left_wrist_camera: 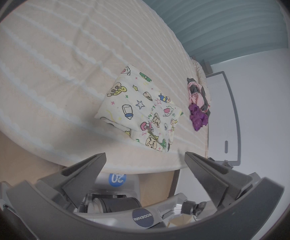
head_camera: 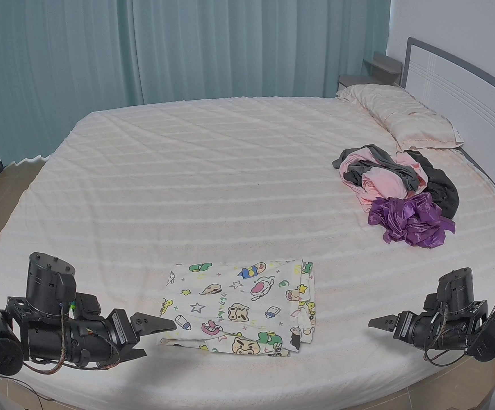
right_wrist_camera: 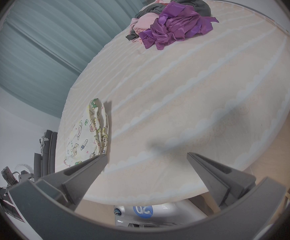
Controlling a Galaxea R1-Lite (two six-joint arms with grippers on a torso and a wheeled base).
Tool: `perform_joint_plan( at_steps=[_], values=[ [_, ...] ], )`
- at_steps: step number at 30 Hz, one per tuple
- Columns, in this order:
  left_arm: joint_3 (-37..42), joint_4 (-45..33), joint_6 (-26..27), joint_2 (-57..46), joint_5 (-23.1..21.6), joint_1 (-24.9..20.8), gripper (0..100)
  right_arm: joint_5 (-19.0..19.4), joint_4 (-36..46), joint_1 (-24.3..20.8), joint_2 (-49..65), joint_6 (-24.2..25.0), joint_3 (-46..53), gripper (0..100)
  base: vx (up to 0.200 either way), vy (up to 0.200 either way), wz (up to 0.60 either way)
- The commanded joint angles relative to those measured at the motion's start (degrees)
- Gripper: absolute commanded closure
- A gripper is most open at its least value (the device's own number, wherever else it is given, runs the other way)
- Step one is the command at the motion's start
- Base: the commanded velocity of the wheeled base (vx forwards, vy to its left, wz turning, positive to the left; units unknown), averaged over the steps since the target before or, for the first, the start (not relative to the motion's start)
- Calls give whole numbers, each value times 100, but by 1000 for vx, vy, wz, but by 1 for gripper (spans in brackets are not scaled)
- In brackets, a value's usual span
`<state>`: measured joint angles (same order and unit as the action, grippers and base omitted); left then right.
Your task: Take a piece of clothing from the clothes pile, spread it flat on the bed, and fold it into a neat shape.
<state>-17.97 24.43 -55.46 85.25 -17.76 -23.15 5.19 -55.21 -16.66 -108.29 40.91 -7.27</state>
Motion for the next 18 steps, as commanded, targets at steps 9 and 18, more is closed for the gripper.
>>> perform_joint_plan(
  at_steps=[9, 18],
  values=[
    [83, 79, -36, -105, -201, 381, 0, 8, -1317, -645, -421, 462, 296, 0, 0, 200, 0],
    [461, 1125, -44, 528, -184, 390, 0, 78, -1519, -1295, -1414, 532, -741, 0, 0, 0, 0]
  ],
)
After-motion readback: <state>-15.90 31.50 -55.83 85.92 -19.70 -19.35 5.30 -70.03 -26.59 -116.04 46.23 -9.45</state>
